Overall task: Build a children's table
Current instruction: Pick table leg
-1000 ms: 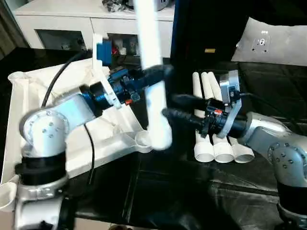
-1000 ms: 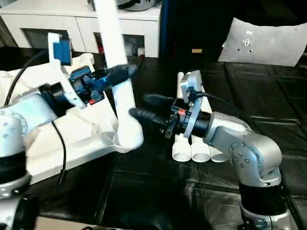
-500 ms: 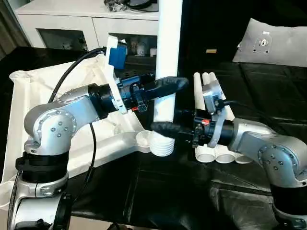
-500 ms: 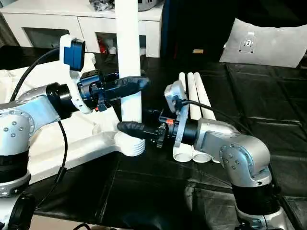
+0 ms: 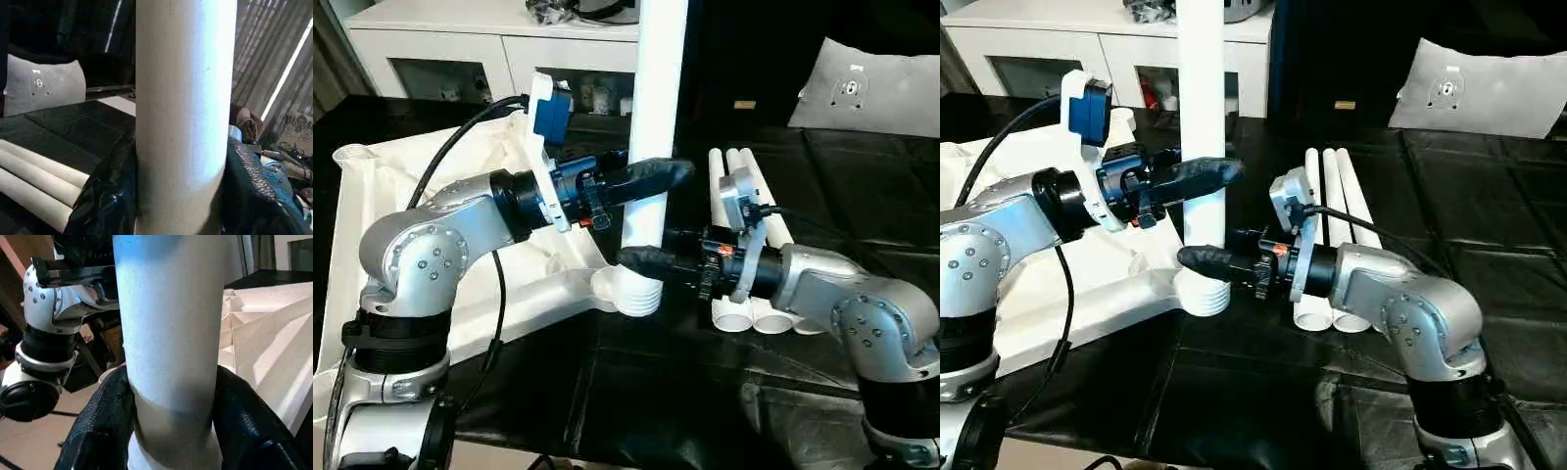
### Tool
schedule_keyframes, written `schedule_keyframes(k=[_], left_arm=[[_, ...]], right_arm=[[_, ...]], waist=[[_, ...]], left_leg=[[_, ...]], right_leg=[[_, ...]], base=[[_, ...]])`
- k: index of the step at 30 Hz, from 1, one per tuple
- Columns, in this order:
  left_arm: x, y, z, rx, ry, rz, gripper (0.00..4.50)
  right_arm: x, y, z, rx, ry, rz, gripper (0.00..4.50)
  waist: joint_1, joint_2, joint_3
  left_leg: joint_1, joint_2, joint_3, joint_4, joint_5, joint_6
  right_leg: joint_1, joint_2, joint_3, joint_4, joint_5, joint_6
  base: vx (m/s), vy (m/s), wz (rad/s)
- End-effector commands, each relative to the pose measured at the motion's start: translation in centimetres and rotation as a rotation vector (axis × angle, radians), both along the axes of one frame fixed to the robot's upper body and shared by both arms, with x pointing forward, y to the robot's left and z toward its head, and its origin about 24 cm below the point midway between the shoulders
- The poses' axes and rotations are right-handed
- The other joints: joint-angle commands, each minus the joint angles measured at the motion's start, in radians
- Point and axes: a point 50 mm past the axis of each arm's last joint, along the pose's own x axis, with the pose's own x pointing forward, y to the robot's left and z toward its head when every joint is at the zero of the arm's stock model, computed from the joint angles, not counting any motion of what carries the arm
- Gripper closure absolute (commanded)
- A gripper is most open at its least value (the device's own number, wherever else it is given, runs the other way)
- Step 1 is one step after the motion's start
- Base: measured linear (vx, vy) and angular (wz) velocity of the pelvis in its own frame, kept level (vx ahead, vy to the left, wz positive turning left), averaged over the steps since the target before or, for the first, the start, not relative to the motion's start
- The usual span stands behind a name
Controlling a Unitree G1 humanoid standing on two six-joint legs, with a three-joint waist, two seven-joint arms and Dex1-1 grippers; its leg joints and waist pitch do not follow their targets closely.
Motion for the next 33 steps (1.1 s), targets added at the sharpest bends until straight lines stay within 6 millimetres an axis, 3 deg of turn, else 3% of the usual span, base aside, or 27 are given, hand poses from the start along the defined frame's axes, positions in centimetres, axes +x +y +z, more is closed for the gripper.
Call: schedule_keyframes(k=[1,3,4,7,22,24,26,33], left_arm=[[0.0,-0.3,0.7,0.007,-0.050,0.008,2.65],[0.4,-0.2,0.6,0.010,-0.057,0.064,2.65],[0.5,-0.2,0.6,0.007,-0.055,0.078,2.30],[0.5,-0.1,0.3,0.034,-0.076,0.127,1.95],[0.4,-1.1,-0.9,0.021,-0.176,0.437,1.95],[0.4,-1.3,-0.8,0.011,-0.181,0.475,2.51],[0.4,-1.4,-0.7,0.005,-0.176,0.498,2.65],[0.6,-1.4,-1.3,0.046,-0.173,0.557,2.65]], right_arm=[[0.2,0.3,-0.2,-0.022,0.000,-0.026,2.58],[0.5,0.4,-0.3,-0.019,-0.007,-0.067,2.58],[0.6,0.4,-0.3,-0.020,-0.009,-0.080,2.59],[1.0,0.7,-0.4,-0.015,-0.024,-0.158,2.59],[2.5,1.8,-0.7,-0.021,-0.047,-0.360,2.59],[2.5,1.9,-0.7,-0.024,-0.052,-0.367,2.59],[2.5,1.9,-0.7,-0.026,-0.057,-0.370,2.59],[2.7,2.1,-0.7,-0.046,-0.077,-0.376,2.59]], waist=[[0.006,-0.011,-0.076],[0.005,-0.010,-0.076],[0.005,-0.011,-0.076],[0.004,-0.004,-0.075],[-0.003,-0.011,-0.075],[-0.003,-0.009,-0.074],[-0.003,-0.010,-0.075],[-0.002,-0.012,-0.074]], left_leg=[[-0.016,0.041,0.003,-0.067,0.085,0.033],[-0.016,0.042,0.002,-0.068,0.086,0.030],[-0.016,0.042,0.003,-0.067,0.086,0.030],[-0.015,0.042,0.002,-0.069,0.074,0.024],[-0.018,0.047,0.002,-0.072,0.066,0.017],[-0.017,0.046,0.002,-0.072,0.061,0.016],[-0.019,0.045,0.002,-0.071,0.059,0.014],[-0.018,0.044,0.002,-0.071,0.052,0.015]], right_leg=[[0.074,-0.087,0.056,-0.065,-0.183,-0.140],[0.073,-0.088,0.056,-0.065,-0.179,-0.141],[0.073,-0.088,0.056,-0.065,-0.177,-0.141],[0.072,-0.087,0.056,-0.067,-0.182,-0.142],[0.074,-0.089,0.058,-0.063,-0.145,-0.142],[0.074,-0.088,0.058,-0.064,-0.151,-0.140],[0.076,-0.088,0.058,-0.064,-0.152,-0.140],[0.073,-0.087,0.058,-0.066,-0.171,-0.129]], base=[[0.000,0.000,0.00],[0.000,0.000,0.00],[0.000,0.000,0.00],[0.000,0.000,0.00],[0.000,0.000,0.00],[0.000,0.000,0.00],[0.000,0.000,0.00],[0.000,0.000,0.00]])
